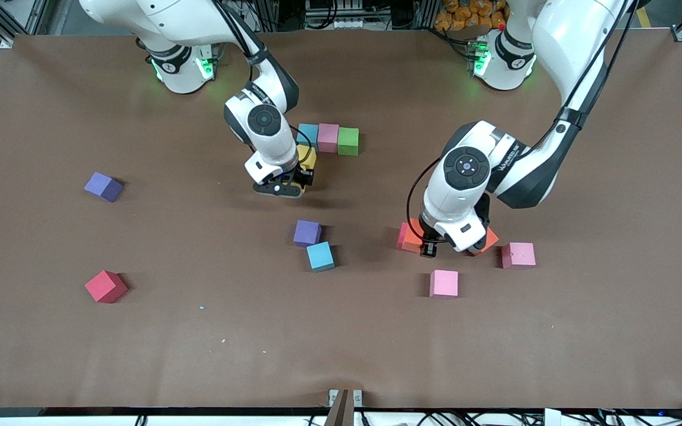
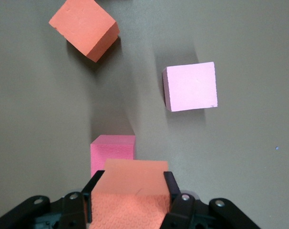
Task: Arrange 11 blocks into digit 3
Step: 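Carry the yellow block to the group and set it below the first yellow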
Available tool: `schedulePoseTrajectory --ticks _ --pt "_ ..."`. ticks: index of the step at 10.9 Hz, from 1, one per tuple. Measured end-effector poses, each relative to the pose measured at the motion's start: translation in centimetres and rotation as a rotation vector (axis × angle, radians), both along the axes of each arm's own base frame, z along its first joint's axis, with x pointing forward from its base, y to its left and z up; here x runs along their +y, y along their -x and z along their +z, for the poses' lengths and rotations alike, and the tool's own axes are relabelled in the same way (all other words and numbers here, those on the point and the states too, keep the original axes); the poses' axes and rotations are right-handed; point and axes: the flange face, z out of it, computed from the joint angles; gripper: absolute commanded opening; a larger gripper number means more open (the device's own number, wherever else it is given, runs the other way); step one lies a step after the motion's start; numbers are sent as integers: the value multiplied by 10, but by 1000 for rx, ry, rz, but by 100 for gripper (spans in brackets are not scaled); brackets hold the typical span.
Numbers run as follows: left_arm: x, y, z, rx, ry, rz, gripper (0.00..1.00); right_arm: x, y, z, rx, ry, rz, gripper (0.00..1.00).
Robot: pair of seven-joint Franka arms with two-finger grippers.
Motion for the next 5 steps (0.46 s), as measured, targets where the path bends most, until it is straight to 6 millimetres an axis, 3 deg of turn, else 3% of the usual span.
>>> schedulePoseTrajectory --ticks 5 --pt "0 0 0 0 0 0 50 1 1 0 -2 2 5 33"
